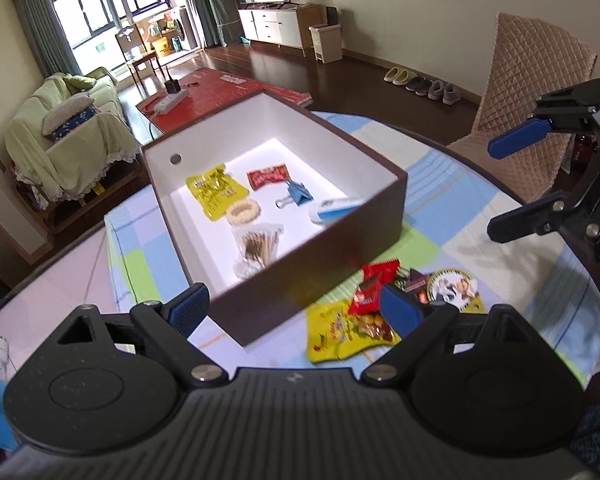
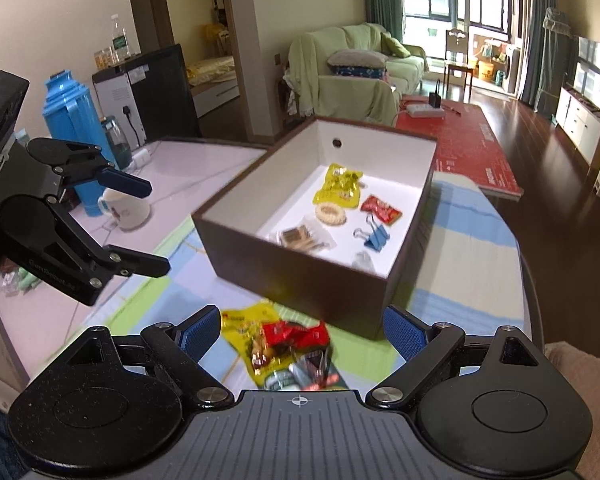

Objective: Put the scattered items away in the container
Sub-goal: 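Move both tools back from the box toward the pile of items, then grasp the pink binder clip with the right tool while the left grasps the red packet, then carry the red packet and pink binder clip over the box with both tools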

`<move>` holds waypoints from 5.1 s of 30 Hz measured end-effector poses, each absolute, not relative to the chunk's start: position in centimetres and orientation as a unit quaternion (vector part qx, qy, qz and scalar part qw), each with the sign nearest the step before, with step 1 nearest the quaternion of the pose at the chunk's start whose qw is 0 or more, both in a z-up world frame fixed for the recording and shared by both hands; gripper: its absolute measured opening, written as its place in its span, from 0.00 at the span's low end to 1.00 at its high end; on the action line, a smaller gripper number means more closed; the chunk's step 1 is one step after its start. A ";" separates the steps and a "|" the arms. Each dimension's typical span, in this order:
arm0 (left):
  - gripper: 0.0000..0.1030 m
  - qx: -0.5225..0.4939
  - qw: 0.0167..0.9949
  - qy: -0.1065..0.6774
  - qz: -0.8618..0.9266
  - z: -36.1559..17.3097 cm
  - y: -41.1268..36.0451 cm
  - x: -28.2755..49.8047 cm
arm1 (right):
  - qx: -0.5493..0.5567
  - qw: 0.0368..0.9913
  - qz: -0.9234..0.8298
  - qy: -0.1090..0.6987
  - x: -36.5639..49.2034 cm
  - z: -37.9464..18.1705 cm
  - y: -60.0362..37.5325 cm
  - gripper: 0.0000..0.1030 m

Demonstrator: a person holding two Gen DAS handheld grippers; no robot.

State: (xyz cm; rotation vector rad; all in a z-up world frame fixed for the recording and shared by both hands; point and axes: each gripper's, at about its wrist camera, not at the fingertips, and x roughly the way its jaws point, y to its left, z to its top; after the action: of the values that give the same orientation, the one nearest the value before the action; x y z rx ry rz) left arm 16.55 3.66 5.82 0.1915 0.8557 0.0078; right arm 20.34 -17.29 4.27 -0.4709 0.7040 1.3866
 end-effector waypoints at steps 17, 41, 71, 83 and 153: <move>0.87 0.060 0.896 0.438 -0.038 0.9 4.3 15.5 | -0.208 0.684 0.584 0.384 21.7 -1.6 -18.8 0.88; 0.82 0.041 0.872 0.482 -0.076 -3.7 6.8 20.9 | -0.284 0.636 0.600 0.393 23.8 -8.0 -11.7 0.65; 0.53 0.118 0.858 0.470 -0.168 -7.9 1.7 25.8 | -0.194 0.680 0.550 0.445 27.5 -5.7 -17.8 0.20; 0.21 0.104 0.858 0.467 -0.185 -7.8 2.2 26.2 | -0.182 0.688 0.544 0.445 27.4 -5.0 -18.4 0.20; 0.21 0.090 0.900 0.426 -0.030 0.0 18.9 45.2 | -0.302 0.684 0.606 0.272 39.3 -3.0 12.8 0.42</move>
State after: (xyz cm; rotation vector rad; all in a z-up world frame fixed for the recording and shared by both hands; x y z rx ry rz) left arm 45.17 18.90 -0.03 0.1855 0.8820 -0.0625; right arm 39.30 12.82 -3.01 -0.6768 0.6089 1.3580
